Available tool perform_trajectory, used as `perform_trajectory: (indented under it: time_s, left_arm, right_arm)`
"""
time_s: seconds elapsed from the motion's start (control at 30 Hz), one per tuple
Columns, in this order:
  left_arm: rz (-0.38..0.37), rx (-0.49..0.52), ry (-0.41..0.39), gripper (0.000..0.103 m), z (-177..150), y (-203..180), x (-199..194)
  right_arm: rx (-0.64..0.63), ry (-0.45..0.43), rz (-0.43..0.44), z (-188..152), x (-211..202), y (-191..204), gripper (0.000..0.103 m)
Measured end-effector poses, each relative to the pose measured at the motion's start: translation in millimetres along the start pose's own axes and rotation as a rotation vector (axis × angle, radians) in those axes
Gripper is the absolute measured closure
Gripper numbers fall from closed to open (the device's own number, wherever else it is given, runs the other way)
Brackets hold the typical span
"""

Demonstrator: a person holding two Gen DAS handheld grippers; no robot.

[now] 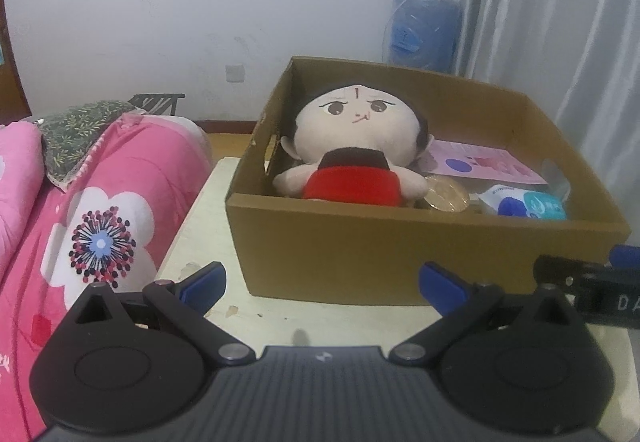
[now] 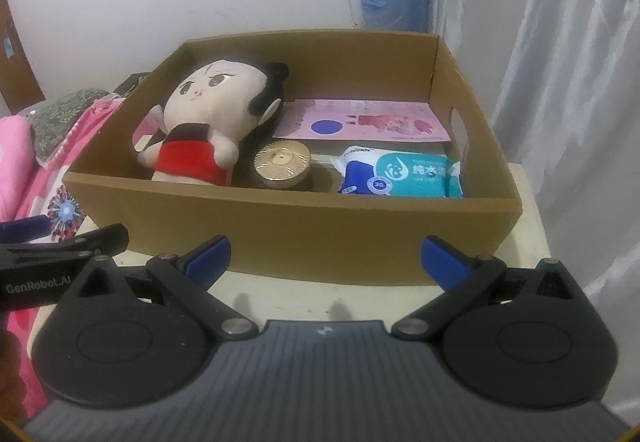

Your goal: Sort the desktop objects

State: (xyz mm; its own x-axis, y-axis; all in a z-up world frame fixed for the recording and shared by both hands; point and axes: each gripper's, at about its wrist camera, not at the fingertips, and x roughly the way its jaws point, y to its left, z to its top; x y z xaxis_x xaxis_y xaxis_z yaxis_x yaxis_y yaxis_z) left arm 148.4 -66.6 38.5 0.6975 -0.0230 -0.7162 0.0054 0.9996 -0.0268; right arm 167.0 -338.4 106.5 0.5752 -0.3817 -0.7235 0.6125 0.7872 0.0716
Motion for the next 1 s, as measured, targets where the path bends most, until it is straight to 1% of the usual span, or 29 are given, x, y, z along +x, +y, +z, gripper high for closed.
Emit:
perform_trajectory:
  time_s: [0.53,1.0]
  left_arm:
    - [-0.008,0.022,0.022,0.0,1,-9,5]
    - [-0.008,0.037,0.019,0.0,2,-17,5]
  right_arm:
    - [0.006,0.008,-0.012,1,3,-3,0.001]
    - [0.007,0.007,-0.018,1,2,-9,0.001]
